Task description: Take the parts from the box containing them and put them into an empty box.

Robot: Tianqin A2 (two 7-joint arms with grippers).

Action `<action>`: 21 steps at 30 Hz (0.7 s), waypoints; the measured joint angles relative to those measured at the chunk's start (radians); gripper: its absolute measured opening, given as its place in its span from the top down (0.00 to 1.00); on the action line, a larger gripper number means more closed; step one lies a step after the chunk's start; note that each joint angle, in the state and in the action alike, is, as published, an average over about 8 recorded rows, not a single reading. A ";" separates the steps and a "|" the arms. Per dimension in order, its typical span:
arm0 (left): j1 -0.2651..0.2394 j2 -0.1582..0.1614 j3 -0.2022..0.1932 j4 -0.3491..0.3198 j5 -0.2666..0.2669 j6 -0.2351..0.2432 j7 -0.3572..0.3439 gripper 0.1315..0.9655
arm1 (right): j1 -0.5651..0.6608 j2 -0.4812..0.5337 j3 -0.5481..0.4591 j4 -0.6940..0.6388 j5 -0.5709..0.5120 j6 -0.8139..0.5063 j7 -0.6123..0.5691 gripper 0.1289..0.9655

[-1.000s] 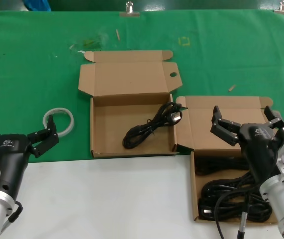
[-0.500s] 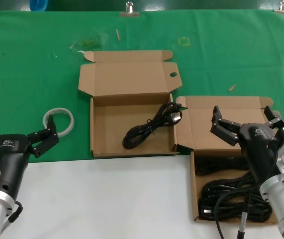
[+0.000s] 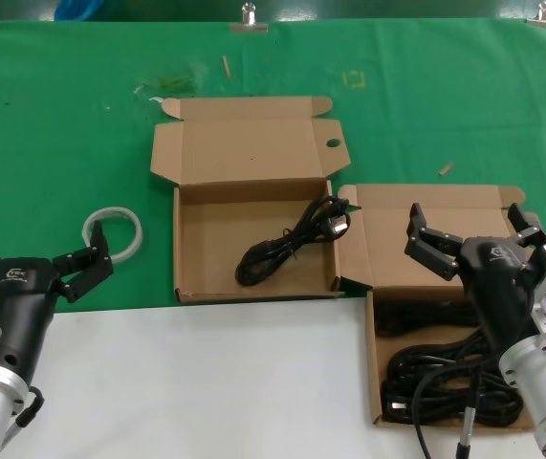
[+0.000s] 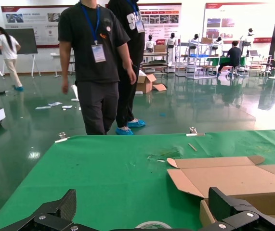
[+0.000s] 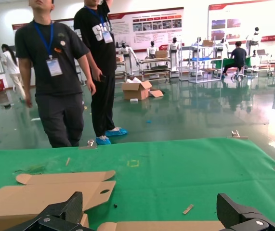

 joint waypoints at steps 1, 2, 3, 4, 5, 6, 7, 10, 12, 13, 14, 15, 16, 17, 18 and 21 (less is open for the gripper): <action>0.000 0.000 0.000 0.000 0.000 0.000 0.000 0.00 | 0.000 0.000 0.000 0.000 0.000 0.000 0.000 0.00; 0.000 0.000 0.000 0.000 0.000 0.000 0.000 0.00 | 0.000 0.000 0.000 0.000 0.000 0.000 0.000 0.00; 0.000 0.000 0.000 0.000 0.000 0.000 0.000 0.00 | 0.000 0.000 0.000 0.000 0.000 0.000 0.000 0.00; 0.000 0.000 0.000 0.000 0.000 0.000 0.000 0.00 | 0.000 0.000 0.000 0.000 0.000 0.000 0.000 0.00; 0.000 0.000 0.000 0.000 0.000 0.000 0.000 0.00 | 0.000 0.000 0.000 0.000 0.000 0.000 0.000 0.00; 0.000 0.000 0.000 0.000 0.000 0.000 0.000 0.00 | 0.000 0.000 0.000 0.000 0.000 0.000 0.000 0.00; 0.000 0.000 0.000 0.000 0.000 0.000 0.000 0.00 | 0.000 0.000 0.000 0.000 0.000 0.000 0.000 0.00; 0.000 0.000 0.000 0.000 0.000 0.000 0.000 0.00 | 0.000 0.000 0.000 0.000 0.000 0.000 0.000 0.00; 0.000 0.000 0.000 0.000 0.000 0.000 0.000 0.00 | 0.000 0.000 0.000 0.000 0.000 0.000 0.000 0.00; 0.000 0.000 0.000 0.000 0.000 0.000 0.000 0.00 | 0.000 0.000 0.000 0.000 0.000 0.000 0.000 0.00; 0.000 0.000 0.000 0.000 0.000 0.000 0.000 0.00 | 0.000 0.000 0.000 0.000 0.000 0.000 0.000 0.00; 0.000 0.000 0.000 0.000 0.000 0.000 0.000 0.00 | 0.000 0.000 0.000 0.000 0.000 0.000 0.000 0.00; 0.000 0.000 0.000 0.000 0.000 0.000 0.000 0.00 | 0.000 0.000 0.000 0.000 0.000 0.000 0.000 0.00; 0.000 0.000 0.000 0.000 0.000 0.000 0.000 0.00 | 0.000 0.000 0.000 0.000 0.000 0.000 0.000 0.00; 0.000 0.000 0.000 0.000 0.000 0.000 0.000 0.00 | 0.000 0.000 0.000 0.000 0.000 0.000 0.000 0.00; 0.000 0.000 0.000 0.000 0.000 0.000 0.000 0.00 | 0.000 0.000 0.000 0.000 0.000 0.000 0.000 0.00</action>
